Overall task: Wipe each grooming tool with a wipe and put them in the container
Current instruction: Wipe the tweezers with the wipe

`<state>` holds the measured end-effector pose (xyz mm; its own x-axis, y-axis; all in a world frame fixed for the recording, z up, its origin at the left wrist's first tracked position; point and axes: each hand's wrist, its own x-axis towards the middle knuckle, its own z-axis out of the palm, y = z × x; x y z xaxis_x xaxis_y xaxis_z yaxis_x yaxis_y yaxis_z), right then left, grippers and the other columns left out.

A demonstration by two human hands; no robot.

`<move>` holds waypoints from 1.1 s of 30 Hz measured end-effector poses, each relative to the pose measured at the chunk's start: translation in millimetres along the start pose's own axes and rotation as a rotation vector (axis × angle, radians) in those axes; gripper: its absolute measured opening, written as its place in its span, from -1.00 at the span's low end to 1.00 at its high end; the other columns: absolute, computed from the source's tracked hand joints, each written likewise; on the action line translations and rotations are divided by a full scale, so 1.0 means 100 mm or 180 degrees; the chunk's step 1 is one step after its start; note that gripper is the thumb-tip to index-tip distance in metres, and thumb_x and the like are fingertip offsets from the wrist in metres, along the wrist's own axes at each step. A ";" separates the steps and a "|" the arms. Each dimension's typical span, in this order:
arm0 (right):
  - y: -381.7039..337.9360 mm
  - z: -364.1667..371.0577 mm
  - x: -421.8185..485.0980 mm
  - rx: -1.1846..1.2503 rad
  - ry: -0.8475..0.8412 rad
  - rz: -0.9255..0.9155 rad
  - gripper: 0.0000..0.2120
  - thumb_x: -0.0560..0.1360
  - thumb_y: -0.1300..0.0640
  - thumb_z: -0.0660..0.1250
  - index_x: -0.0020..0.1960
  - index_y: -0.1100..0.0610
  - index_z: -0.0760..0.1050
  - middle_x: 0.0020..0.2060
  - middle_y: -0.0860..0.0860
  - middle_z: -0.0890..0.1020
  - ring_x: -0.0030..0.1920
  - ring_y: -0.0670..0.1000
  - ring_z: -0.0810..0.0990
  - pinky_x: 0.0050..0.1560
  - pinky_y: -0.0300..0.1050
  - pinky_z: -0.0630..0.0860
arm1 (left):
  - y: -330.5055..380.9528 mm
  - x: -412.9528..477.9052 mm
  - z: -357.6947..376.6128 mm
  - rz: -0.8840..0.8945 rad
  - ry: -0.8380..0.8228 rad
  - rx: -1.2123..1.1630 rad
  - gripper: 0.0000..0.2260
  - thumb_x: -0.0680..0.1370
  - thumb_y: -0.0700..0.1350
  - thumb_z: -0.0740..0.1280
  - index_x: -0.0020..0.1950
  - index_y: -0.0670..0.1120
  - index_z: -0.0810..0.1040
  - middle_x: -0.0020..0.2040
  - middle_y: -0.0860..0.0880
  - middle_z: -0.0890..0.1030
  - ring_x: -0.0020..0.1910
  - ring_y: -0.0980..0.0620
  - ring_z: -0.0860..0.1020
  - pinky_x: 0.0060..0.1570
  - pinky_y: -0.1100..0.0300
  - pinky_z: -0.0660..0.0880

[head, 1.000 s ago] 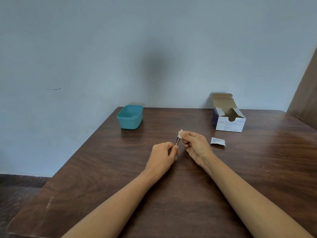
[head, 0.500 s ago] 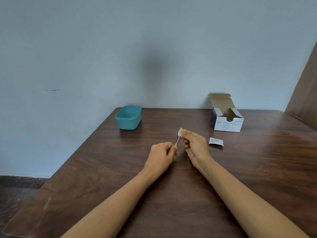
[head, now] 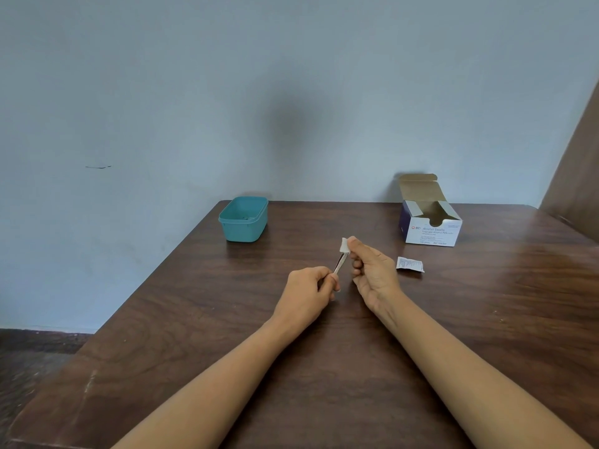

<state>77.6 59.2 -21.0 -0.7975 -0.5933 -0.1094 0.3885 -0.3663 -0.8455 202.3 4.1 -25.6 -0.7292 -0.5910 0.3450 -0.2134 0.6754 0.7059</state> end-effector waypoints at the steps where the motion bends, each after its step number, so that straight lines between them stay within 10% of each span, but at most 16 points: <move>1: 0.00 0.00 0.00 -0.0013 -0.0003 -0.0010 -0.88 0.44 0.19 0.44 -0.26 0.15 0.57 -0.47 -0.06 0.52 -0.45 -0.15 0.31 -0.46 -0.33 0.24 | 0.00 0.00 0.00 0.0014 0.0004 0.0004 -0.77 0.61 -0.10 0.24 -0.17 -0.05 0.63 -0.38 0.11 0.57 -0.34 0.25 0.53 -0.26 0.51 0.38; 33: 0.05 -0.03 -0.10 -0.1195 -0.0541 -0.0729 -0.95 0.42 0.22 0.45 -0.15 0.20 0.63 -0.45 -0.16 0.60 -0.43 -0.26 0.51 -0.32 -0.40 0.38 | 0.00 -0.02 -0.05 -0.0165 0.0105 -0.0053 -0.76 0.62 -0.08 0.23 -0.13 -0.10 0.64 -0.32 0.04 0.61 -0.34 0.23 0.53 -0.23 0.50 0.41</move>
<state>86.6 65.3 -25.9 -0.7441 -0.6479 0.1627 -0.0074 -0.2355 -0.9718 206.7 3.2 -23.3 -0.6956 -0.6394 0.3277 -0.2393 0.6362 0.7335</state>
